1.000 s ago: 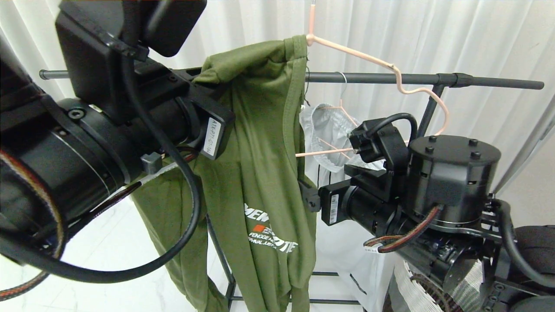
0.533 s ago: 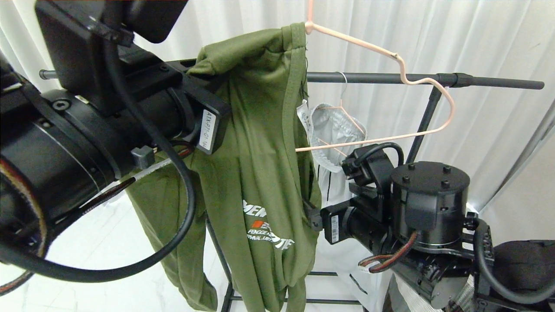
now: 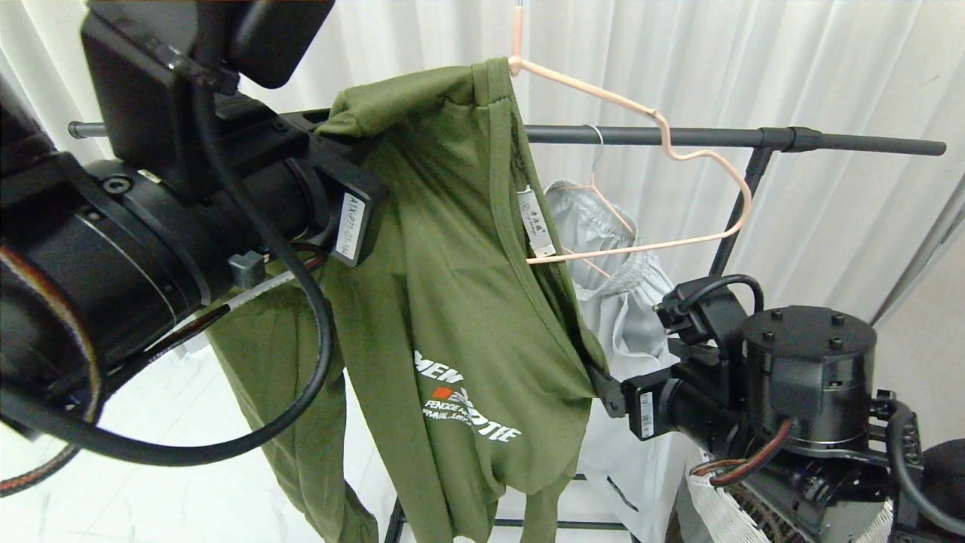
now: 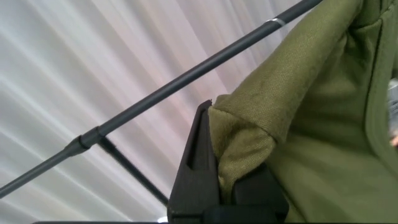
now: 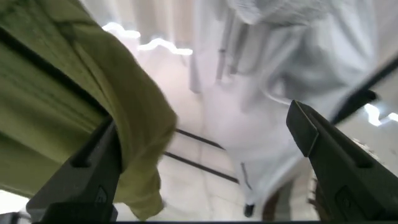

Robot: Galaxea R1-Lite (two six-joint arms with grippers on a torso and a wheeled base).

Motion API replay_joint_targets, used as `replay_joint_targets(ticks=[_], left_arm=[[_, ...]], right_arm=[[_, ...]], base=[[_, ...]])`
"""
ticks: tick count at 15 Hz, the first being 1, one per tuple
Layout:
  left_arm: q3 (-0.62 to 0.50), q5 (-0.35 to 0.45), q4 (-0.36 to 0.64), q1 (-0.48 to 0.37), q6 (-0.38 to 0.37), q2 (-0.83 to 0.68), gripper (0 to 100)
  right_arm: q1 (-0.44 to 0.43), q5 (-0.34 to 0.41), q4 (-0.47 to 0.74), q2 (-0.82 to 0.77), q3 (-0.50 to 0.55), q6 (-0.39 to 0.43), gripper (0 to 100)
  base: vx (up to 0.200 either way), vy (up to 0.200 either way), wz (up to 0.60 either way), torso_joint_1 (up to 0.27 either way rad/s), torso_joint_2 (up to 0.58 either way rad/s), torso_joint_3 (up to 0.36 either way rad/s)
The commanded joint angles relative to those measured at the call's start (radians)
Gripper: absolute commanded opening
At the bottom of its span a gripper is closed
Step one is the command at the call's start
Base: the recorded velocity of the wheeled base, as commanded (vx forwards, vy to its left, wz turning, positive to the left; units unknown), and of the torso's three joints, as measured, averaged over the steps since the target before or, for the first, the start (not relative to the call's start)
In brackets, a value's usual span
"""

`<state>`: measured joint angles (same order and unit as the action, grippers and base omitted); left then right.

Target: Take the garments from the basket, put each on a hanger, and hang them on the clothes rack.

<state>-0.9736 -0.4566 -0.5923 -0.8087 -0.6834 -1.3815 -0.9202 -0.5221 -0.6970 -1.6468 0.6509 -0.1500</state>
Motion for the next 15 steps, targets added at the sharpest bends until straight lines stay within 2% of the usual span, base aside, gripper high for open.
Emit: replay_joint_targets(ticks=[1,6,9,11,15], left_arm=[[0.010,-0.001,-0.001,0.025,-0.004,0.002,0],[0.055,0.001,-0.003,0.049,-0.007,0.022,0],[0.119,0.003,-0.003,0.088,-0.011,0.038,0],[0.164,0.004,-0.004,0.115,-0.044,0.048,0],[0.236,0.019,-0.050,0.143,-0.061,0.048,0]], right_arm=[[0.057,0.001,0.001,0.059,-0.030,0.004,100],[0.238,0.013,0.031,0.136,-0.027,0.018,100],[0.262,0.019,0.129,0.209,-0.002,0.017,100],[0.264,0.024,0.186,0.255,0.013,0.015,100],[0.265,0.034,0.291,0.328,0.066,0.015,100]], base=[[0.000,0.000,0.00,0.000,0.00,0.000],[0.000,0.000,0.00,0.000,0.00,0.000],[0.000,0.000,0.00,0.000,0.00,0.000],[0.000,0.000,0.00,0.000,0.00,0.000],[0.000,0.000,0.00,0.000,0.00,0.000]])
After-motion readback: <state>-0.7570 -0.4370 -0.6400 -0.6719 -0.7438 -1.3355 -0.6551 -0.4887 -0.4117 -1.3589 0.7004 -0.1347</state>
